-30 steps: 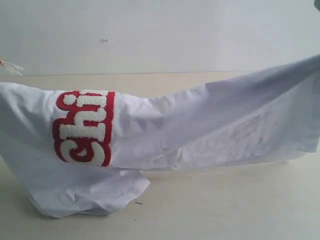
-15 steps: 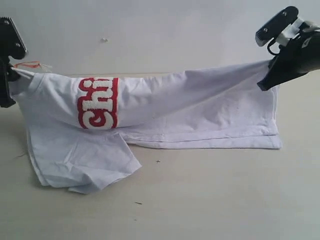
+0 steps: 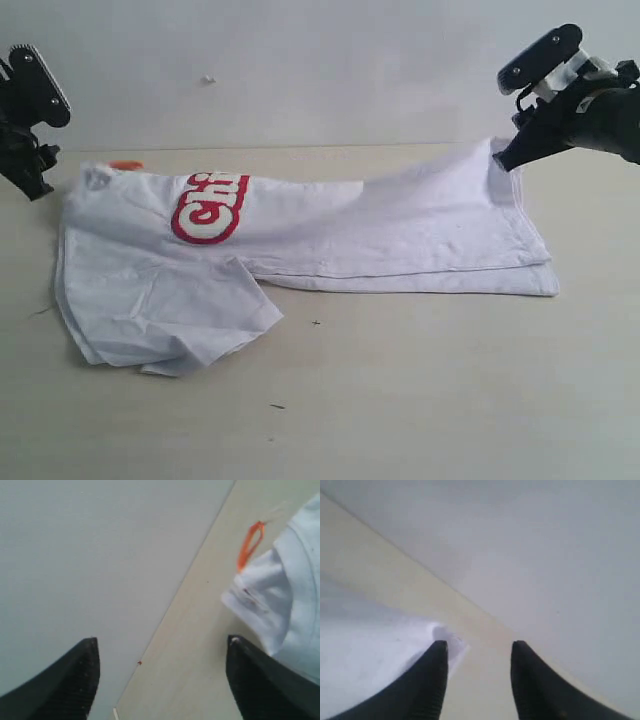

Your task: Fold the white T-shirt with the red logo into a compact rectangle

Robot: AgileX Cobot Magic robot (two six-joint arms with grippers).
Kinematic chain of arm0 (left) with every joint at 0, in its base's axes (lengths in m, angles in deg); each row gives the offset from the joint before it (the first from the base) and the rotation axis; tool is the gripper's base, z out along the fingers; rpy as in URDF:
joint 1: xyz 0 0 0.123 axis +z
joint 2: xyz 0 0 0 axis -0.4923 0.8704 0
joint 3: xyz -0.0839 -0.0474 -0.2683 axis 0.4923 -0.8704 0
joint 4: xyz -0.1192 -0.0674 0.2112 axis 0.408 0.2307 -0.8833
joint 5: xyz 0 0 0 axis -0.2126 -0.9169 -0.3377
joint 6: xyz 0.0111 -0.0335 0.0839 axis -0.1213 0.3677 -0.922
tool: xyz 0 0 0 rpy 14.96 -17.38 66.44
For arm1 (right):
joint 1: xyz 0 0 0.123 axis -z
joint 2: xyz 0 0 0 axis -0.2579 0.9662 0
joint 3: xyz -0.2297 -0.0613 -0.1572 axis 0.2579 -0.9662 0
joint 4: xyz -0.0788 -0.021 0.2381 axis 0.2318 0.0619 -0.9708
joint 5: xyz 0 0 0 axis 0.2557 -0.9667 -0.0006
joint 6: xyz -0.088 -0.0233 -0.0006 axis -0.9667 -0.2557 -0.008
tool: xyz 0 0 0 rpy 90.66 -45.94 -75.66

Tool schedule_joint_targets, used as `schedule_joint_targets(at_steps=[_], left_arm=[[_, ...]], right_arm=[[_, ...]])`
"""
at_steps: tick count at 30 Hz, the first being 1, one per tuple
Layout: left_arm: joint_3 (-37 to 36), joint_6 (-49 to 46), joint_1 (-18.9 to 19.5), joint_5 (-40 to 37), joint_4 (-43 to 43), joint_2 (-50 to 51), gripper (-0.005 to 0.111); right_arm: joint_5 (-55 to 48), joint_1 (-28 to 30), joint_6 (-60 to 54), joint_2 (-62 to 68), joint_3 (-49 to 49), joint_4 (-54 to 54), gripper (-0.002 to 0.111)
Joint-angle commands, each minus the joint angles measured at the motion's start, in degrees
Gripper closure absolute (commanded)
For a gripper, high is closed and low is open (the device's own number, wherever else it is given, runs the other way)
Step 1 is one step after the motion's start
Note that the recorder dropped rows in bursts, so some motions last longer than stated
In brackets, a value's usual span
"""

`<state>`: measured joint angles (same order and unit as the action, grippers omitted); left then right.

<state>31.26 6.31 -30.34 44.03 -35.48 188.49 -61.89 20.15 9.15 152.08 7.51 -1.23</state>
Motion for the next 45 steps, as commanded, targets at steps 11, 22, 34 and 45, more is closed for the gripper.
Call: schedule_joint_targets(at_steps=[11,22,34,45], left_arm=[[0.00,28.23,0.07,-4.28,3.57,-2.32,0.056],[5.71,29.45,-0.13,-38.39,10.94,-5.43,0.107],[-5.60,19.80,-8.13,-42.92,21.28,-3.61,0.107],[-7.64,19.93,-10.06,-44.10,20.58,2.81,0.107]], right_arm=[[-2.91,0.09,-1.07,-2.57,-0.10,-13.44,0.089],[-37.58,0.09,3.39,-3.95,9.97,-15.98,0.108],[-40.66,0.09,7.92,-1.10,2.68,-15.87,0.108],[-38.80,0.09,9.64,5.98,2.42,-16.72,0.108]])
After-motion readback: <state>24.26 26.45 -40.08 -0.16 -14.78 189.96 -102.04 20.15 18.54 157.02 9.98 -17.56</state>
